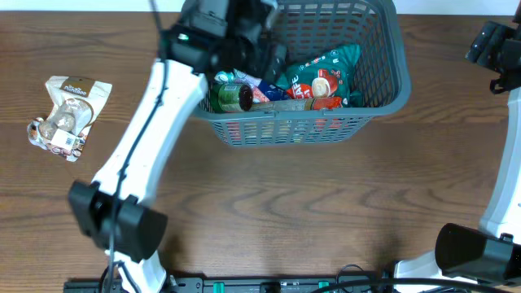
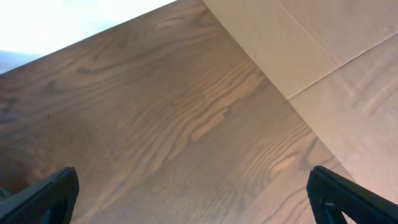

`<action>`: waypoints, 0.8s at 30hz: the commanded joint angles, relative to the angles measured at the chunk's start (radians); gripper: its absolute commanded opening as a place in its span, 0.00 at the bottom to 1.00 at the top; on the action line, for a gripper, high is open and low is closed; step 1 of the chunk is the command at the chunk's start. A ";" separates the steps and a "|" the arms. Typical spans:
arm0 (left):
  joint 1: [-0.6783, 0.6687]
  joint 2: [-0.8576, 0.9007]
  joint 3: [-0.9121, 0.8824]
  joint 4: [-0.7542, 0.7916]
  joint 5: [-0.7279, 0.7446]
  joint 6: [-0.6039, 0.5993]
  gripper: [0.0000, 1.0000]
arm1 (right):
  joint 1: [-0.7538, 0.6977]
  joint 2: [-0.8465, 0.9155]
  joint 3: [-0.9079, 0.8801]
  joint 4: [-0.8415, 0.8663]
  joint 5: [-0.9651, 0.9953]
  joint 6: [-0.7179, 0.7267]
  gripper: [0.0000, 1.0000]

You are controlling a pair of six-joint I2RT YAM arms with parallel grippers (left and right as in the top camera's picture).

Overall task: Pack container
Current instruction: 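Lift the jar with the left gripper and lower it into the basket, then move the left gripper to the mint-green wipe pouch and grasp it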

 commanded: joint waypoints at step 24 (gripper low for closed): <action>0.534 -0.111 0.061 -0.243 -0.315 -0.120 0.99 | -0.008 -0.017 0.015 0.000 0.003 0.014 0.99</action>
